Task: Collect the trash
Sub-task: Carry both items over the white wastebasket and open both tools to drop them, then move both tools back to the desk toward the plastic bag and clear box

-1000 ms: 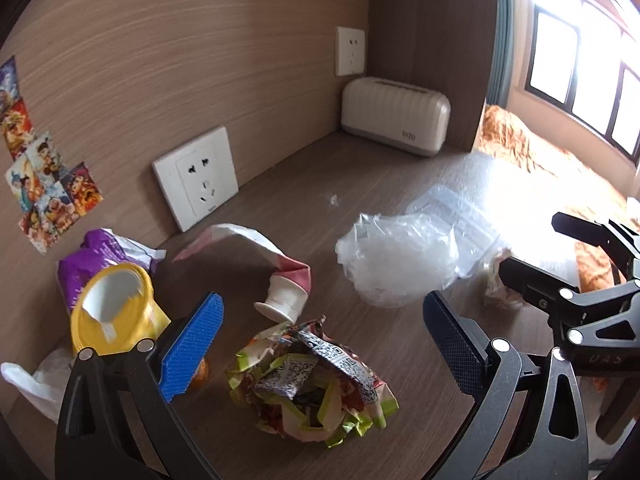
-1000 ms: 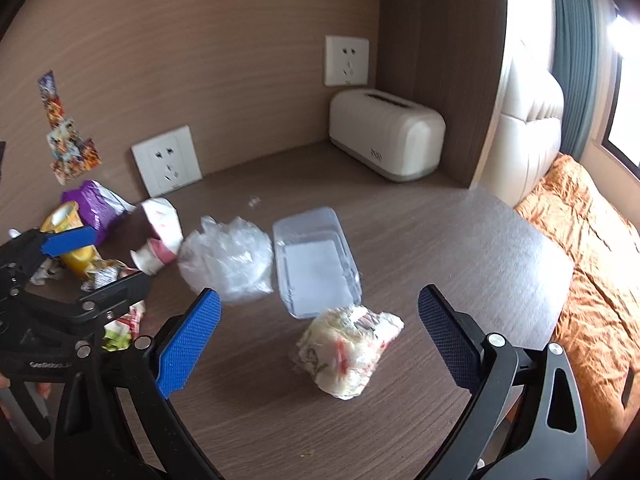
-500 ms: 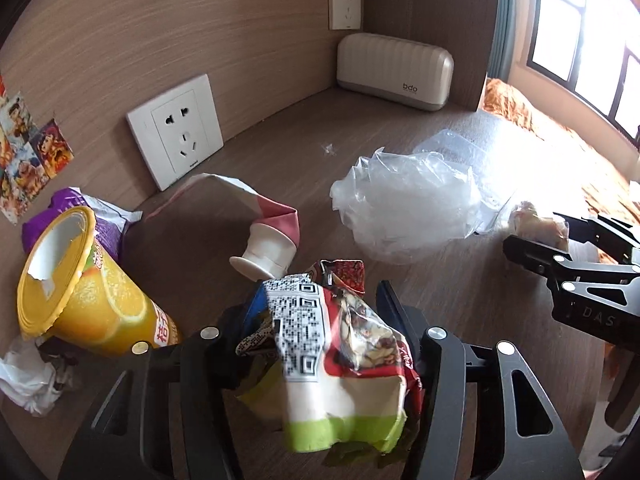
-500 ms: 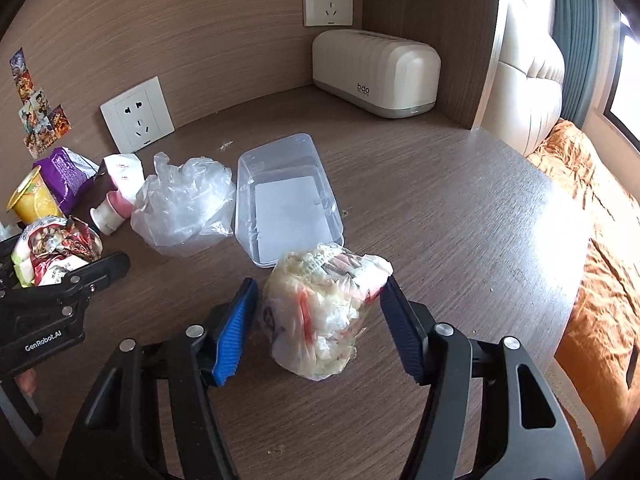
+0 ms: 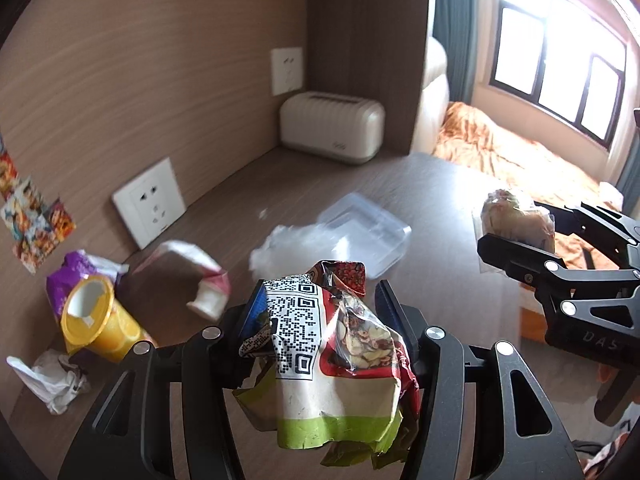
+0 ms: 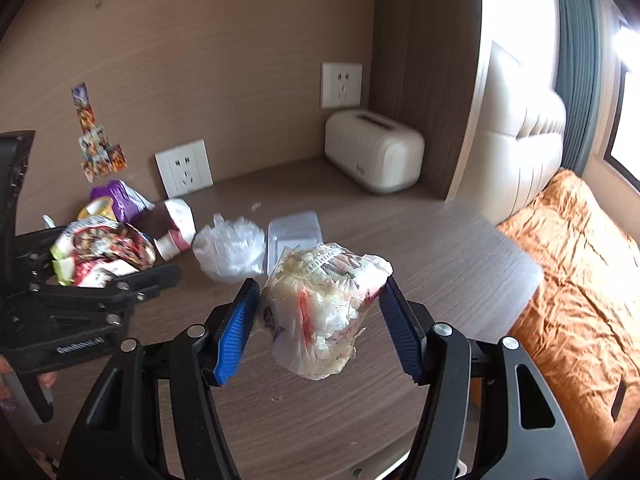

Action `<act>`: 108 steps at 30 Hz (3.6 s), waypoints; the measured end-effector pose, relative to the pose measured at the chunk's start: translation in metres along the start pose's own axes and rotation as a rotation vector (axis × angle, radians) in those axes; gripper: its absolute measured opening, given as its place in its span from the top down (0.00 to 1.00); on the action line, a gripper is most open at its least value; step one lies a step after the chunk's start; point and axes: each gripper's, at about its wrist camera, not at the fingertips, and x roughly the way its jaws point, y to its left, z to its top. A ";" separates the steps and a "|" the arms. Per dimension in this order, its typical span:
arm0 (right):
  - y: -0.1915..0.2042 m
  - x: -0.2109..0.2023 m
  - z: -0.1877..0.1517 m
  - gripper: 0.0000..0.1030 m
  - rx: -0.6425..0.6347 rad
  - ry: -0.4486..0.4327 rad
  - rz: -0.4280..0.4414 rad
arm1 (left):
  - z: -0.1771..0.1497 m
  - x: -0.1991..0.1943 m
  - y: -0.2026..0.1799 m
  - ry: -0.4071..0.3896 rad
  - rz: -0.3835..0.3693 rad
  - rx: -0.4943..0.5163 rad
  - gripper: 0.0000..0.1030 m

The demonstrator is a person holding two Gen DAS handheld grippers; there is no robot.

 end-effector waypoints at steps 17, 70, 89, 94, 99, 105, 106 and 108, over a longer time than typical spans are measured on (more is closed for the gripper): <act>-0.094 -0.102 -0.051 0.39 0.127 -0.025 -0.157 | 0.010 0.000 -0.168 -0.016 -0.210 0.215 0.48; -0.270 0.074 -0.398 0.04 0.340 0.384 -0.201 | -0.261 0.285 -0.411 0.332 -0.570 0.515 0.05; -0.245 0.025 -0.308 0.04 0.337 0.296 -0.226 | -0.185 0.212 -0.371 0.258 -0.520 0.467 0.05; -0.236 -0.004 -0.264 0.04 0.326 0.230 -0.238 | -0.143 0.175 -0.352 0.216 -0.506 0.400 0.05; -0.223 -0.034 -0.217 0.04 0.309 0.163 -0.228 | -0.108 0.133 -0.328 0.175 -0.478 0.348 0.05; -0.202 -0.055 -0.173 0.04 0.283 0.097 -0.194 | -0.073 0.091 -0.286 0.123 -0.410 0.251 0.05; -0.198 -0.057 -0.167 0.04 0.281 0.090 -0.182 | -0.067 0.084 -0.276 0.111 -0.391 0.233 0.05; -0.189 -0.060 -0.153 0.04 0.264 0.070 -0.167 | -0.058 0.075 -0.261 0.099 -0.367 0.206 0.05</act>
